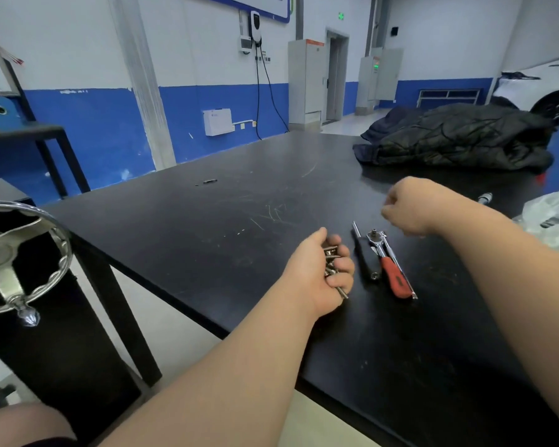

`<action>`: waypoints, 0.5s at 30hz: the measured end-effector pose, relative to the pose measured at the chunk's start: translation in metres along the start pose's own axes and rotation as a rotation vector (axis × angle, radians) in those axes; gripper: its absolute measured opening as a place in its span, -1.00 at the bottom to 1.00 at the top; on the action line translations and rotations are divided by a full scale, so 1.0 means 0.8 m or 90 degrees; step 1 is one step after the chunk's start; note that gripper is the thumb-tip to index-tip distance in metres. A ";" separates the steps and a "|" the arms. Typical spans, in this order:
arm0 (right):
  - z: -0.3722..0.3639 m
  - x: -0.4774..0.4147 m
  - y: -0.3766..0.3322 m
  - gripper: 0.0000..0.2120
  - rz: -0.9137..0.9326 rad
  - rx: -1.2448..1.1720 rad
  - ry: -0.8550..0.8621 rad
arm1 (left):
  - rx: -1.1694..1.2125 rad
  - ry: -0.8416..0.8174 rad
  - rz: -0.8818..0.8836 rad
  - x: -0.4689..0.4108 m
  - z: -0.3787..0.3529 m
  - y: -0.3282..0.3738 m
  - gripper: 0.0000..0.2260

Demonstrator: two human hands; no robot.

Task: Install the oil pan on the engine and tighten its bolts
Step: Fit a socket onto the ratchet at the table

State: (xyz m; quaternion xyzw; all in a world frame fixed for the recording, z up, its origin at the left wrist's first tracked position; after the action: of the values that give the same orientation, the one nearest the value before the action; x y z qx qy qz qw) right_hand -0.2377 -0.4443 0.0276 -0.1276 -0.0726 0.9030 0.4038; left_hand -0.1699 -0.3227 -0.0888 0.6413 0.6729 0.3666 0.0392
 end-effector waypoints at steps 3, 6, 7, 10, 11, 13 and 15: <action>-0.034 0.007 0.031 -0.63 -0.069 0.039 -0.143 | 0.006 0.005 -0.048 0.001 0.003 0.002 -0.66; -0.034 0.007 0.011 -0.60 -0.025 0.064 -0.145 | 0.067 0.001 -0.081 0.003 0.009 0.010 -0.62; -0.032 0.010 -0.004 -0.61 0.004 0.062 -0.142 | 0.111 -0.010 -0.092 0.004 0.012 0.015 -0.62; -0.044 0.036 -0.068 -0.67 0.118 -0.059 -0.228 | 0.245 -0.033 -0.136 0.007 0.027 0.035 -0.61; -0.053 0.052 -0.091 -0.68 0.149 -0.101 -0.282 | 0.276 -0.036 -0.152 0.008 0.031 0.041 -0.62; -0.066 0.074 -0.125 -0.68 0.202 -0.091 -0.328 | 0.316 -0.048 -0.166 0.010 0.035 0.047 -0.61; -0.068 0.077 -0.139 -0.68 0.233 -0.016 -0.287 | 0.334 -0.051 -0.166 0.009 0.037 0.048 -0.60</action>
State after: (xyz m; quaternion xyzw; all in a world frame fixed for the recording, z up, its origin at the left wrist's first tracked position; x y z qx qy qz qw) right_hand -0.1826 -0.3227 -0.0089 0.0607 -0.1473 0.9654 0.2066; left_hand -0.1233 -0.3064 -0.0866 0.5513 0.8195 0.1463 -0.0548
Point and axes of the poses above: each hand's wrist, its own x-axis away from the middle knuckle, its own z-axis out of the back of the hand, y = z × x, the point moved 9 cm from there along -x, towards the middle knuckle, and after that the axes turned 4 degrees about z, right-handed, at the moved point
